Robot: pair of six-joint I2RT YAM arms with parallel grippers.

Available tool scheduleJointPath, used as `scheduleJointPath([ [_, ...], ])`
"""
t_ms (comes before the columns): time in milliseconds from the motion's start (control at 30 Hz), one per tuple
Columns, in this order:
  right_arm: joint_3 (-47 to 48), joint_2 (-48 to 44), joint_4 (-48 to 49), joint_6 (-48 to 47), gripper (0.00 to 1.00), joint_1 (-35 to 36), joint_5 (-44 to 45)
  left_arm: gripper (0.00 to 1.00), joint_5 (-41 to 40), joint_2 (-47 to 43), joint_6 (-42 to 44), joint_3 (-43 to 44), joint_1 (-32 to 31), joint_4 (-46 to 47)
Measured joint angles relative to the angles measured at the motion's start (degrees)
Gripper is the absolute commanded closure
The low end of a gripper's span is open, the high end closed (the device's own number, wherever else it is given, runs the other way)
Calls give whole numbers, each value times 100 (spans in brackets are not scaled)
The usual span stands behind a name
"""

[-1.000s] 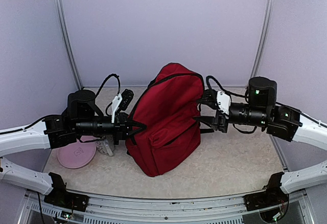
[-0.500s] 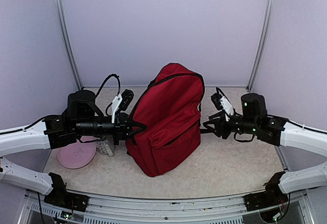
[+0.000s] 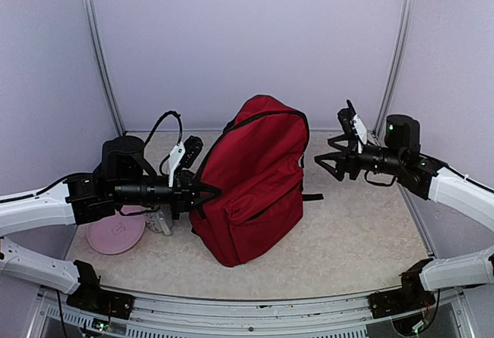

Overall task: Pack the student bag
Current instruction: Adjust the student bag at the center of the board.

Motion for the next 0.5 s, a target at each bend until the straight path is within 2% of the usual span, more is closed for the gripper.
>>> scheduleJointPath([
  [167,551,415,313,-275,2,-125,-669,94,151,0,229,48,-24,-114],
  [267,833,957,420,-402,9,-125,-975,94,225,-17,385,48,-68,-164],
  [300,890,1137,439,-435,15,-125,-1102,94,238,-28,422,48,-90,-181],
  [333,935,1300,448,-444,25,-125,-1252,94,251,-46,483,48,-116,-208],
  [433,1049,1722,479,-426,71,-125,-1681,94,293,-63,610,48,-177,-264],
  [500,1130,1893,498,-339,93,-125,-1917,94,339,-63,678,48,-188,-286],
])
